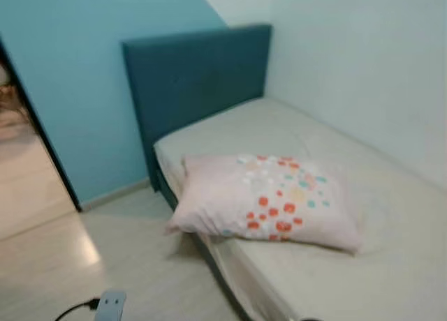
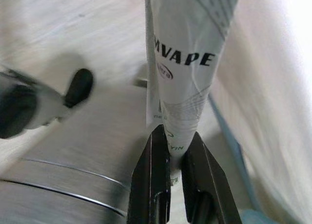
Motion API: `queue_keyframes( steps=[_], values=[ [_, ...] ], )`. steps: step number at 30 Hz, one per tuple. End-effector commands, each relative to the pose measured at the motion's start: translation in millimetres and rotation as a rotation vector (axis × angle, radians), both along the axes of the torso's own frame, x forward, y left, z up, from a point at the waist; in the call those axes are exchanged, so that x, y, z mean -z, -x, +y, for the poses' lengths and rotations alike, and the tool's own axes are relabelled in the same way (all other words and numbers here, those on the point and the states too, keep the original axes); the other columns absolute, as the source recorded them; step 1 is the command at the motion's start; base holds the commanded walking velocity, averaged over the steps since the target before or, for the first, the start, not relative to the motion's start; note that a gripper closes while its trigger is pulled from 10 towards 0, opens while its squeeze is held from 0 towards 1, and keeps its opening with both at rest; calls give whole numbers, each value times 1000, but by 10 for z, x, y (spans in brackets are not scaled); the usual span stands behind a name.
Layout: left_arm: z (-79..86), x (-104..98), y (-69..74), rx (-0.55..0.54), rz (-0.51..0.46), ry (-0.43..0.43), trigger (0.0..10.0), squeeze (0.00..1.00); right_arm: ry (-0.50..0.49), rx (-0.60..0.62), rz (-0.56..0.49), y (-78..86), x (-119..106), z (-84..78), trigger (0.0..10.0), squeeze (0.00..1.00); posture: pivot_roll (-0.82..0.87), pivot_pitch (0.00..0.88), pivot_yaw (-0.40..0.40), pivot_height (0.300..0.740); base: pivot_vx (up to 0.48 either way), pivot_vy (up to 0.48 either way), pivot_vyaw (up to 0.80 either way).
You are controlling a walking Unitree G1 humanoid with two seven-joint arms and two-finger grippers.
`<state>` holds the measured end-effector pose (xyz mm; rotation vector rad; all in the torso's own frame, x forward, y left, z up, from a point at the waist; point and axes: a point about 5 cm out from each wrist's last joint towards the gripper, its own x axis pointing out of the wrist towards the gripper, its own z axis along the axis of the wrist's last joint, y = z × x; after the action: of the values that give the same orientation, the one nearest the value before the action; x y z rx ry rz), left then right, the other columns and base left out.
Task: Clean up the room
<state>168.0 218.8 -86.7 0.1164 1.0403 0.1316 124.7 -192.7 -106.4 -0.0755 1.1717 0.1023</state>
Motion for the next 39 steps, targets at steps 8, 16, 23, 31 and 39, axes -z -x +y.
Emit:
queue_keyframes(
  steps=[8, 16, 23, 31, 39],
  values=[
    [4, 1, 5, 27, 6, -17, 10000, 0, -4, -14, -6, -27, -3, 40, 10000, 0, 39, 0, -50, 740, 0, 0, 528],
    [21, 11, 29, 26, 26, -35, 10000, 0, 10, -37, -7, -39, -17, -31, 10000, 0, 46, 0, -49, 740, 164, 0, 527],
    [25, 8, 27, 23, 23, -35, 10000, 0, 27, -55, -3, -13, -29, -141, 10000, 0, 47, 0, -46, 740, 328, 0, 529],
    [28, 5, 20, 18, 22, -36, 10000, 0, 29, -68, 4, 11, -24, -151, 10000, 0, 49, 0, -46, 740, 281, 0, 533],
    [27, 4, 15, 15, 22, -36, 10000, 0, 28, -84, 6, 8, -18, -116, 10000, 0, 50, 0, -47, 740, 255, 0, 538]
  ],
)
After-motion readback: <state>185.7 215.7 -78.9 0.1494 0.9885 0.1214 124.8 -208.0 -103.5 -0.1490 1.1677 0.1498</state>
